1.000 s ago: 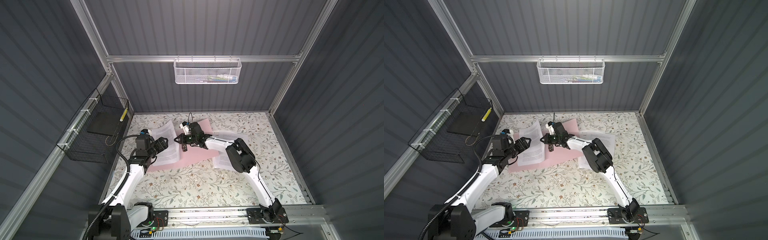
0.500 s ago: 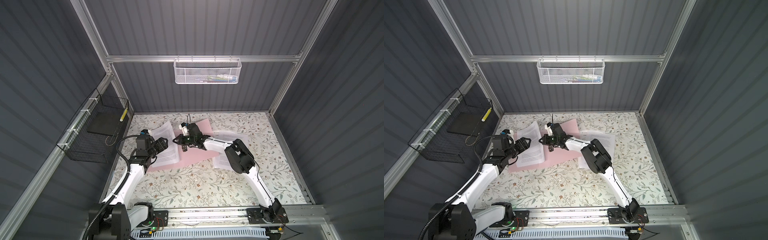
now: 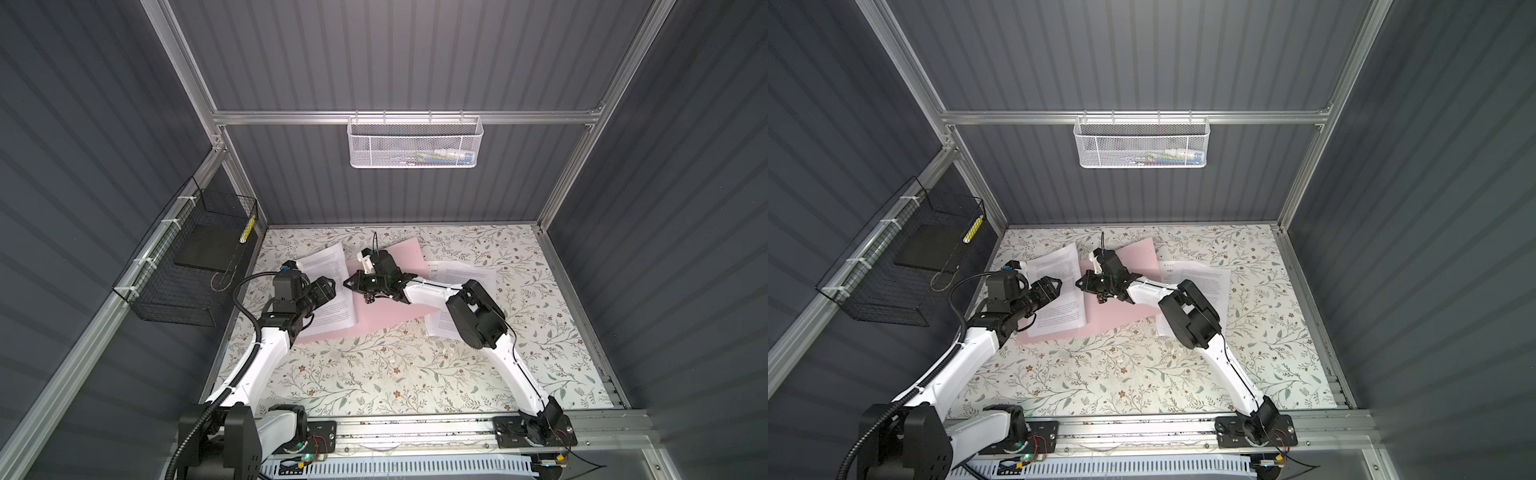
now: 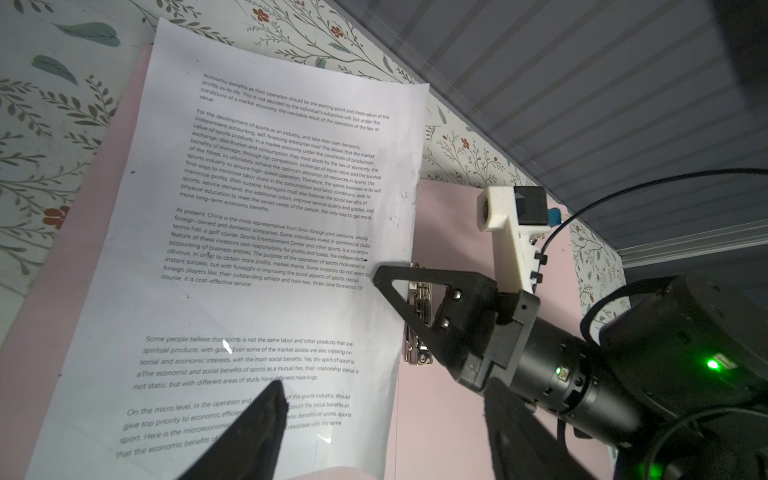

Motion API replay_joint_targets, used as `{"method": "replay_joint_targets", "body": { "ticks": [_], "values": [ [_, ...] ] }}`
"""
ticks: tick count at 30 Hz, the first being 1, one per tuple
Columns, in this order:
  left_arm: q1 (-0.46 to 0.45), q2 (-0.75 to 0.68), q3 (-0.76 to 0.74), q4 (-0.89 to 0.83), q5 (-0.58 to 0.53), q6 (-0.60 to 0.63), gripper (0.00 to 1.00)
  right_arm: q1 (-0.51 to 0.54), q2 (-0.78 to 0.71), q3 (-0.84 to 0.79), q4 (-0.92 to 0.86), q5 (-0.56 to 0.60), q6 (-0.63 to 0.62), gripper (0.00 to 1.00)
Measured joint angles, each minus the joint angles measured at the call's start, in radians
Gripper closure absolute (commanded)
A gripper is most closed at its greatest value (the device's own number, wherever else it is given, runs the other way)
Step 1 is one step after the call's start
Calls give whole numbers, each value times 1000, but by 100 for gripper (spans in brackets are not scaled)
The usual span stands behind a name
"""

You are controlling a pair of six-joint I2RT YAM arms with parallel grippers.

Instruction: Put the files into the folder

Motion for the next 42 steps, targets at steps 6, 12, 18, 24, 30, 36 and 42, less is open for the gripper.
{"method": "replay_joint_targets", "body": {
  "ticks": [6, 12, 18, 24, 30, 36, 42],
  "values": [
    [0, 6, 0, 0, 0, 0, 24, 2, 0, 0, 0, 0, 22, 100],
    [0, 8, -5, 1, 0, -2, 25, 8, 26, 13, 1, -5, 45, 100],
    [0, 10, -13, 5, 0, -4, 25, 21, 63, 16, -6, -5, 56, 100],
    [0, 12, -19, 5, -3, -4, 25, 32, 64, 17, -23, -1, 76, 100],
    [0, 12, -19, 6, -8, -4, 25, 33, 63, 17, -26, 0, 79, 100],
    [0, 24, -20, 9, -15, -4, 25, 33, 61, 13, -27, 2, 79, 100],
    [0, 47, -36, 24, -18, -4, 25, 36, 50, -5, -25, 0, 84, 100]
  ]
}}
